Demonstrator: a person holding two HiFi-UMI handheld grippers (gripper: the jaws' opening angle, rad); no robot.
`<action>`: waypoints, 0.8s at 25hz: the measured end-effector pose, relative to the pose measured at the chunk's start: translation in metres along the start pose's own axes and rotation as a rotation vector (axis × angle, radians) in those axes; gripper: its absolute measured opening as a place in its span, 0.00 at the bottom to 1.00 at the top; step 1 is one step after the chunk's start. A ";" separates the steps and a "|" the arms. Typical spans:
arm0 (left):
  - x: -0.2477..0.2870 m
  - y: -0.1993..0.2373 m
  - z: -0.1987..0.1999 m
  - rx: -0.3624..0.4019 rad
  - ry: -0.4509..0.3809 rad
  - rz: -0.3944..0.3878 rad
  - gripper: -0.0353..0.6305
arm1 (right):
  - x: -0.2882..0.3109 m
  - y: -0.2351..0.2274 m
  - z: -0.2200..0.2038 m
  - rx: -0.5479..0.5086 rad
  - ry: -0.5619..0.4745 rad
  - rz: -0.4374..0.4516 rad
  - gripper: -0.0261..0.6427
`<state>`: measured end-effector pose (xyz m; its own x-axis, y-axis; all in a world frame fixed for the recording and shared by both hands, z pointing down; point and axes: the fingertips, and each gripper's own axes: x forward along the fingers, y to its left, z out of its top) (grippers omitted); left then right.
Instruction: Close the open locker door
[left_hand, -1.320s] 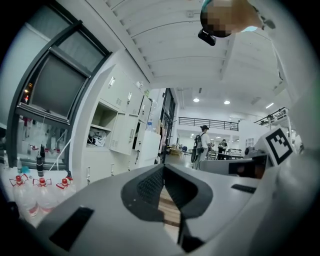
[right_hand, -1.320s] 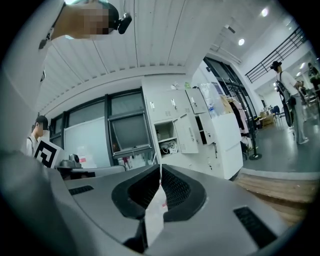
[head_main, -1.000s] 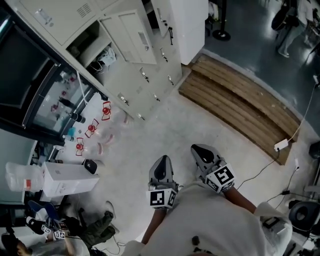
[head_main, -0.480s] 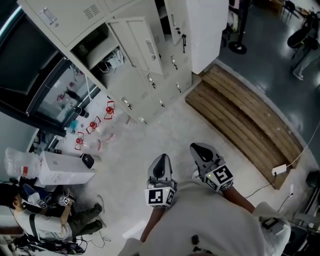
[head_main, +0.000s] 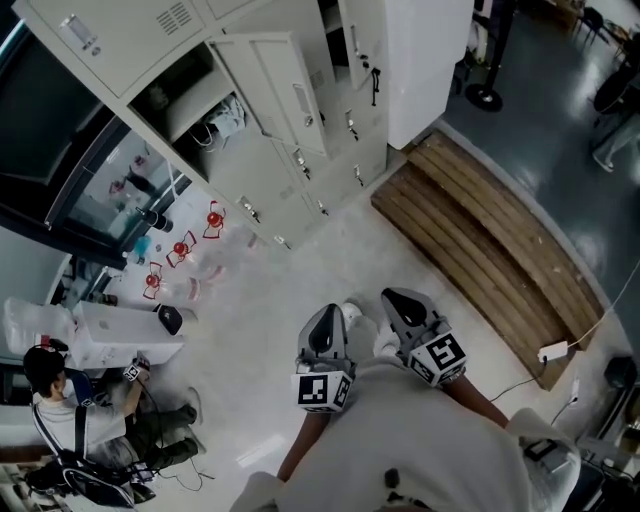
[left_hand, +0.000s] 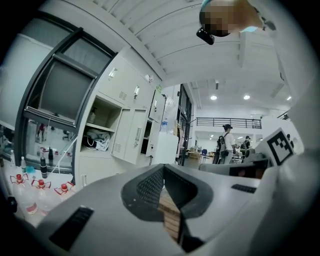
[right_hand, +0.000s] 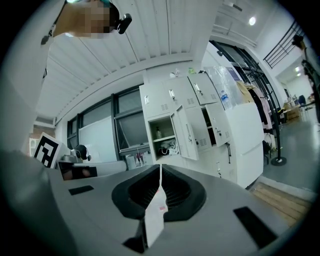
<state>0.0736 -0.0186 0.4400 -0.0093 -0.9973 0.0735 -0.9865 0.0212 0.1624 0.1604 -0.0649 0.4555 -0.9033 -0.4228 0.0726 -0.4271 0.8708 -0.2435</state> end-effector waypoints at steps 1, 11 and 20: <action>0.009 0.002 0.000 -0.004 0.001 -0.006 0.06 | 0.005 -0.004 0.000 -0.001 0.004 0.000 0.08; 0.118 0.035 0.015 -0.021 -0.018 -0.057 0.06 | 0.076 -0.069 0.028 -0.049 0.037 -0.006 0.08; 0.189 0.081 0.038 0.001 -0.023 -0.084 0.06 | 0.151 -0.106 0.049 -0.039 0.021 -0.001 0.08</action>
<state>-0.0142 -0.2084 0.4298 0.0698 -0.9969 0.0369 -0.9841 -0.0627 0.1662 0.0717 -0.2333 0.4452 -0.9035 -0.4183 0.0934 -0.4286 0.8799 -0.2052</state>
